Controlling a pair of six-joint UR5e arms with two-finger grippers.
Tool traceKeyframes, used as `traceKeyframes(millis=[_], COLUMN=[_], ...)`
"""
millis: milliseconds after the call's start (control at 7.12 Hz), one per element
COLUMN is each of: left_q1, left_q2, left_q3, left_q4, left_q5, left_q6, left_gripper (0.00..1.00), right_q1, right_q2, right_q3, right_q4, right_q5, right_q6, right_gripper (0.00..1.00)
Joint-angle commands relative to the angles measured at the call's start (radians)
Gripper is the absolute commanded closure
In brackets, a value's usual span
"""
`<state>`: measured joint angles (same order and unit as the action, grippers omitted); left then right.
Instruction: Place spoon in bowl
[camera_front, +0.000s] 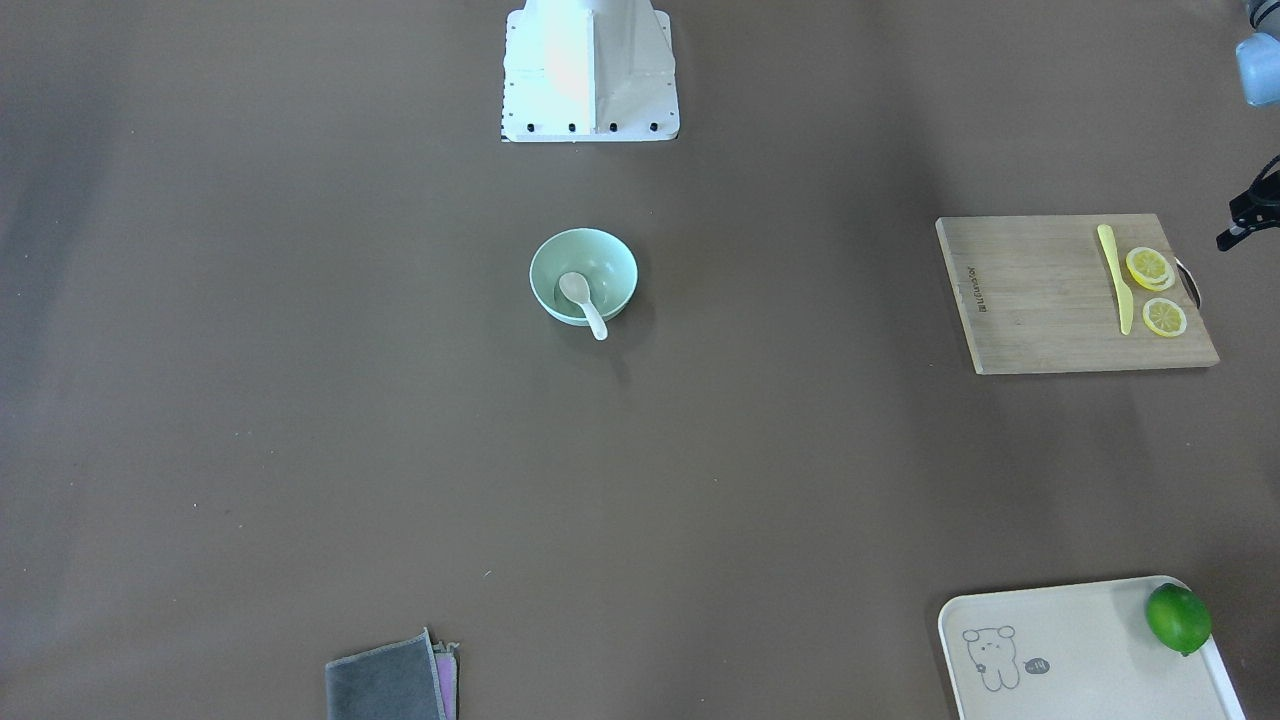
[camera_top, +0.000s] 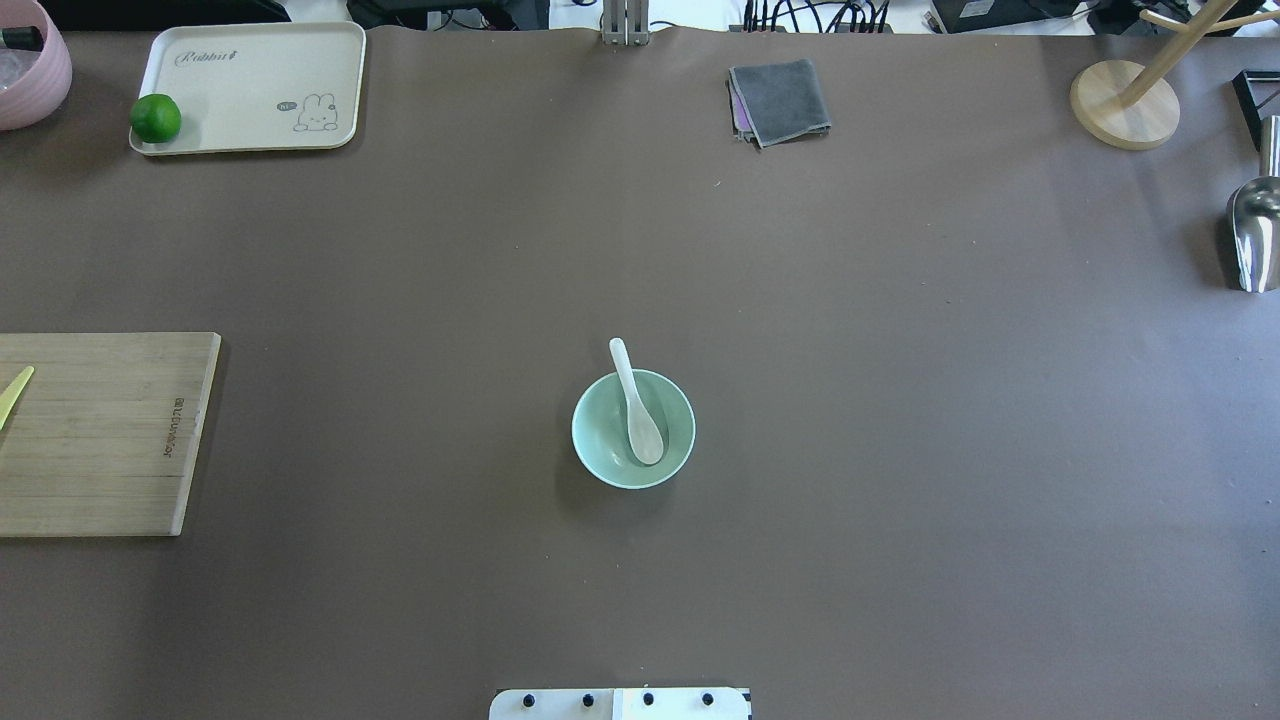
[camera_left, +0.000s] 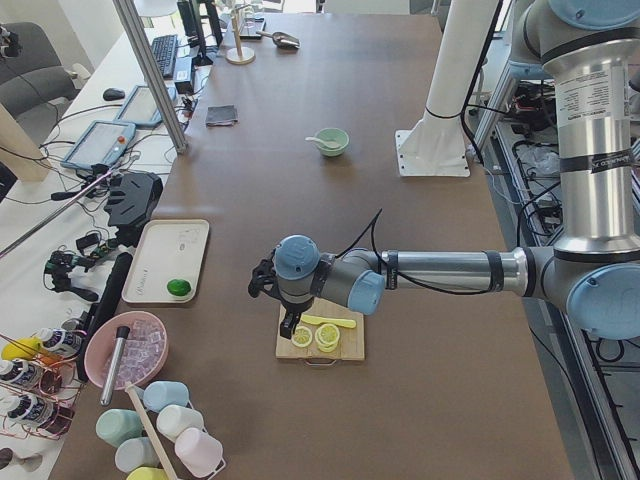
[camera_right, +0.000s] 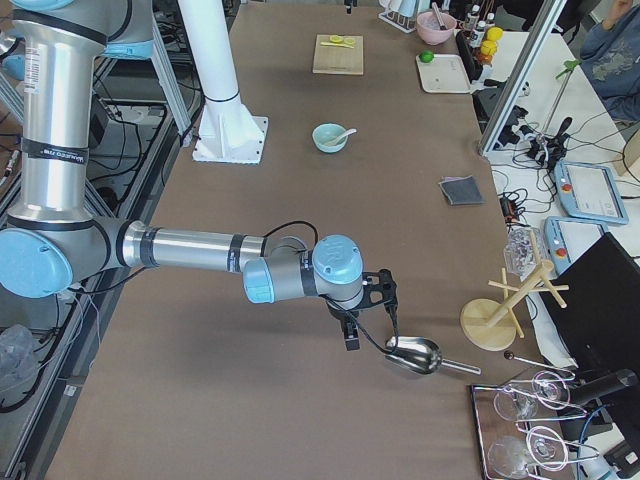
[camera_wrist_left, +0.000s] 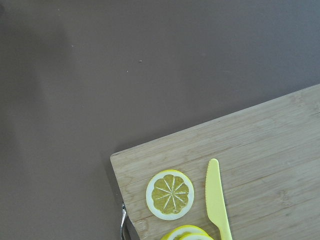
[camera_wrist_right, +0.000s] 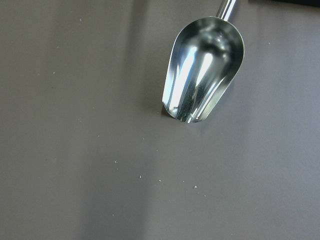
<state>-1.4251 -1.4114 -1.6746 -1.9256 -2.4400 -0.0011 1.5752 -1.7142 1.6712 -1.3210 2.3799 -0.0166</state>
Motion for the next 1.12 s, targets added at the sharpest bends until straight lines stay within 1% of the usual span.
traceKeyframes(millis=[0,140,281,421,561,702,982], left_q1=[-0.009,-0.006,-0.006,-0.023,-0.025,-0.029,-0.031], left_q2=[0.000,0.000,-0.015,0.005,0.037,0.046,0.046], left_q3=[0.006,0.010,0.045,-0.012,-0.031,-0.031,-0.028], left_q4=[-0.006,-0.004,-0.009,-0.010,-0.013,-0.013,-0.012], left_q5=[-0.019,-0.016,-0.017,-0.019,-0.016,0.022,0.029], left_q6=[0.000,-0.002,-0.003,-0.003,-0.007,-0.005,-0.005], left_gripper=[0.02,0.02,0.02,0.02,0.02,0.02,0.02], right_q1=[-0.001,0.000,0.000,-0.001,0.000,0.000,0.000], right_q2=[0.004,0.001,-0.004,-0.005,-0.018,-0.027,-0.050], right_q3=[0.001,0.001,0.004,-0.007,0.008,0.012,0.018], right_q4=[-0.001,0.002,0.000,-0.001,0.003,0.003,0.003], right_q5=[0.015,0.016,0.016,0.013,0.019,0.030,0.032], right_q6=[0.004,-0.002,-0.003,-0.006,-0.005,-0.006,-0.006], right_gripper=[0.00,0.00,0.00,0.00,0.00,0.00,0.00])
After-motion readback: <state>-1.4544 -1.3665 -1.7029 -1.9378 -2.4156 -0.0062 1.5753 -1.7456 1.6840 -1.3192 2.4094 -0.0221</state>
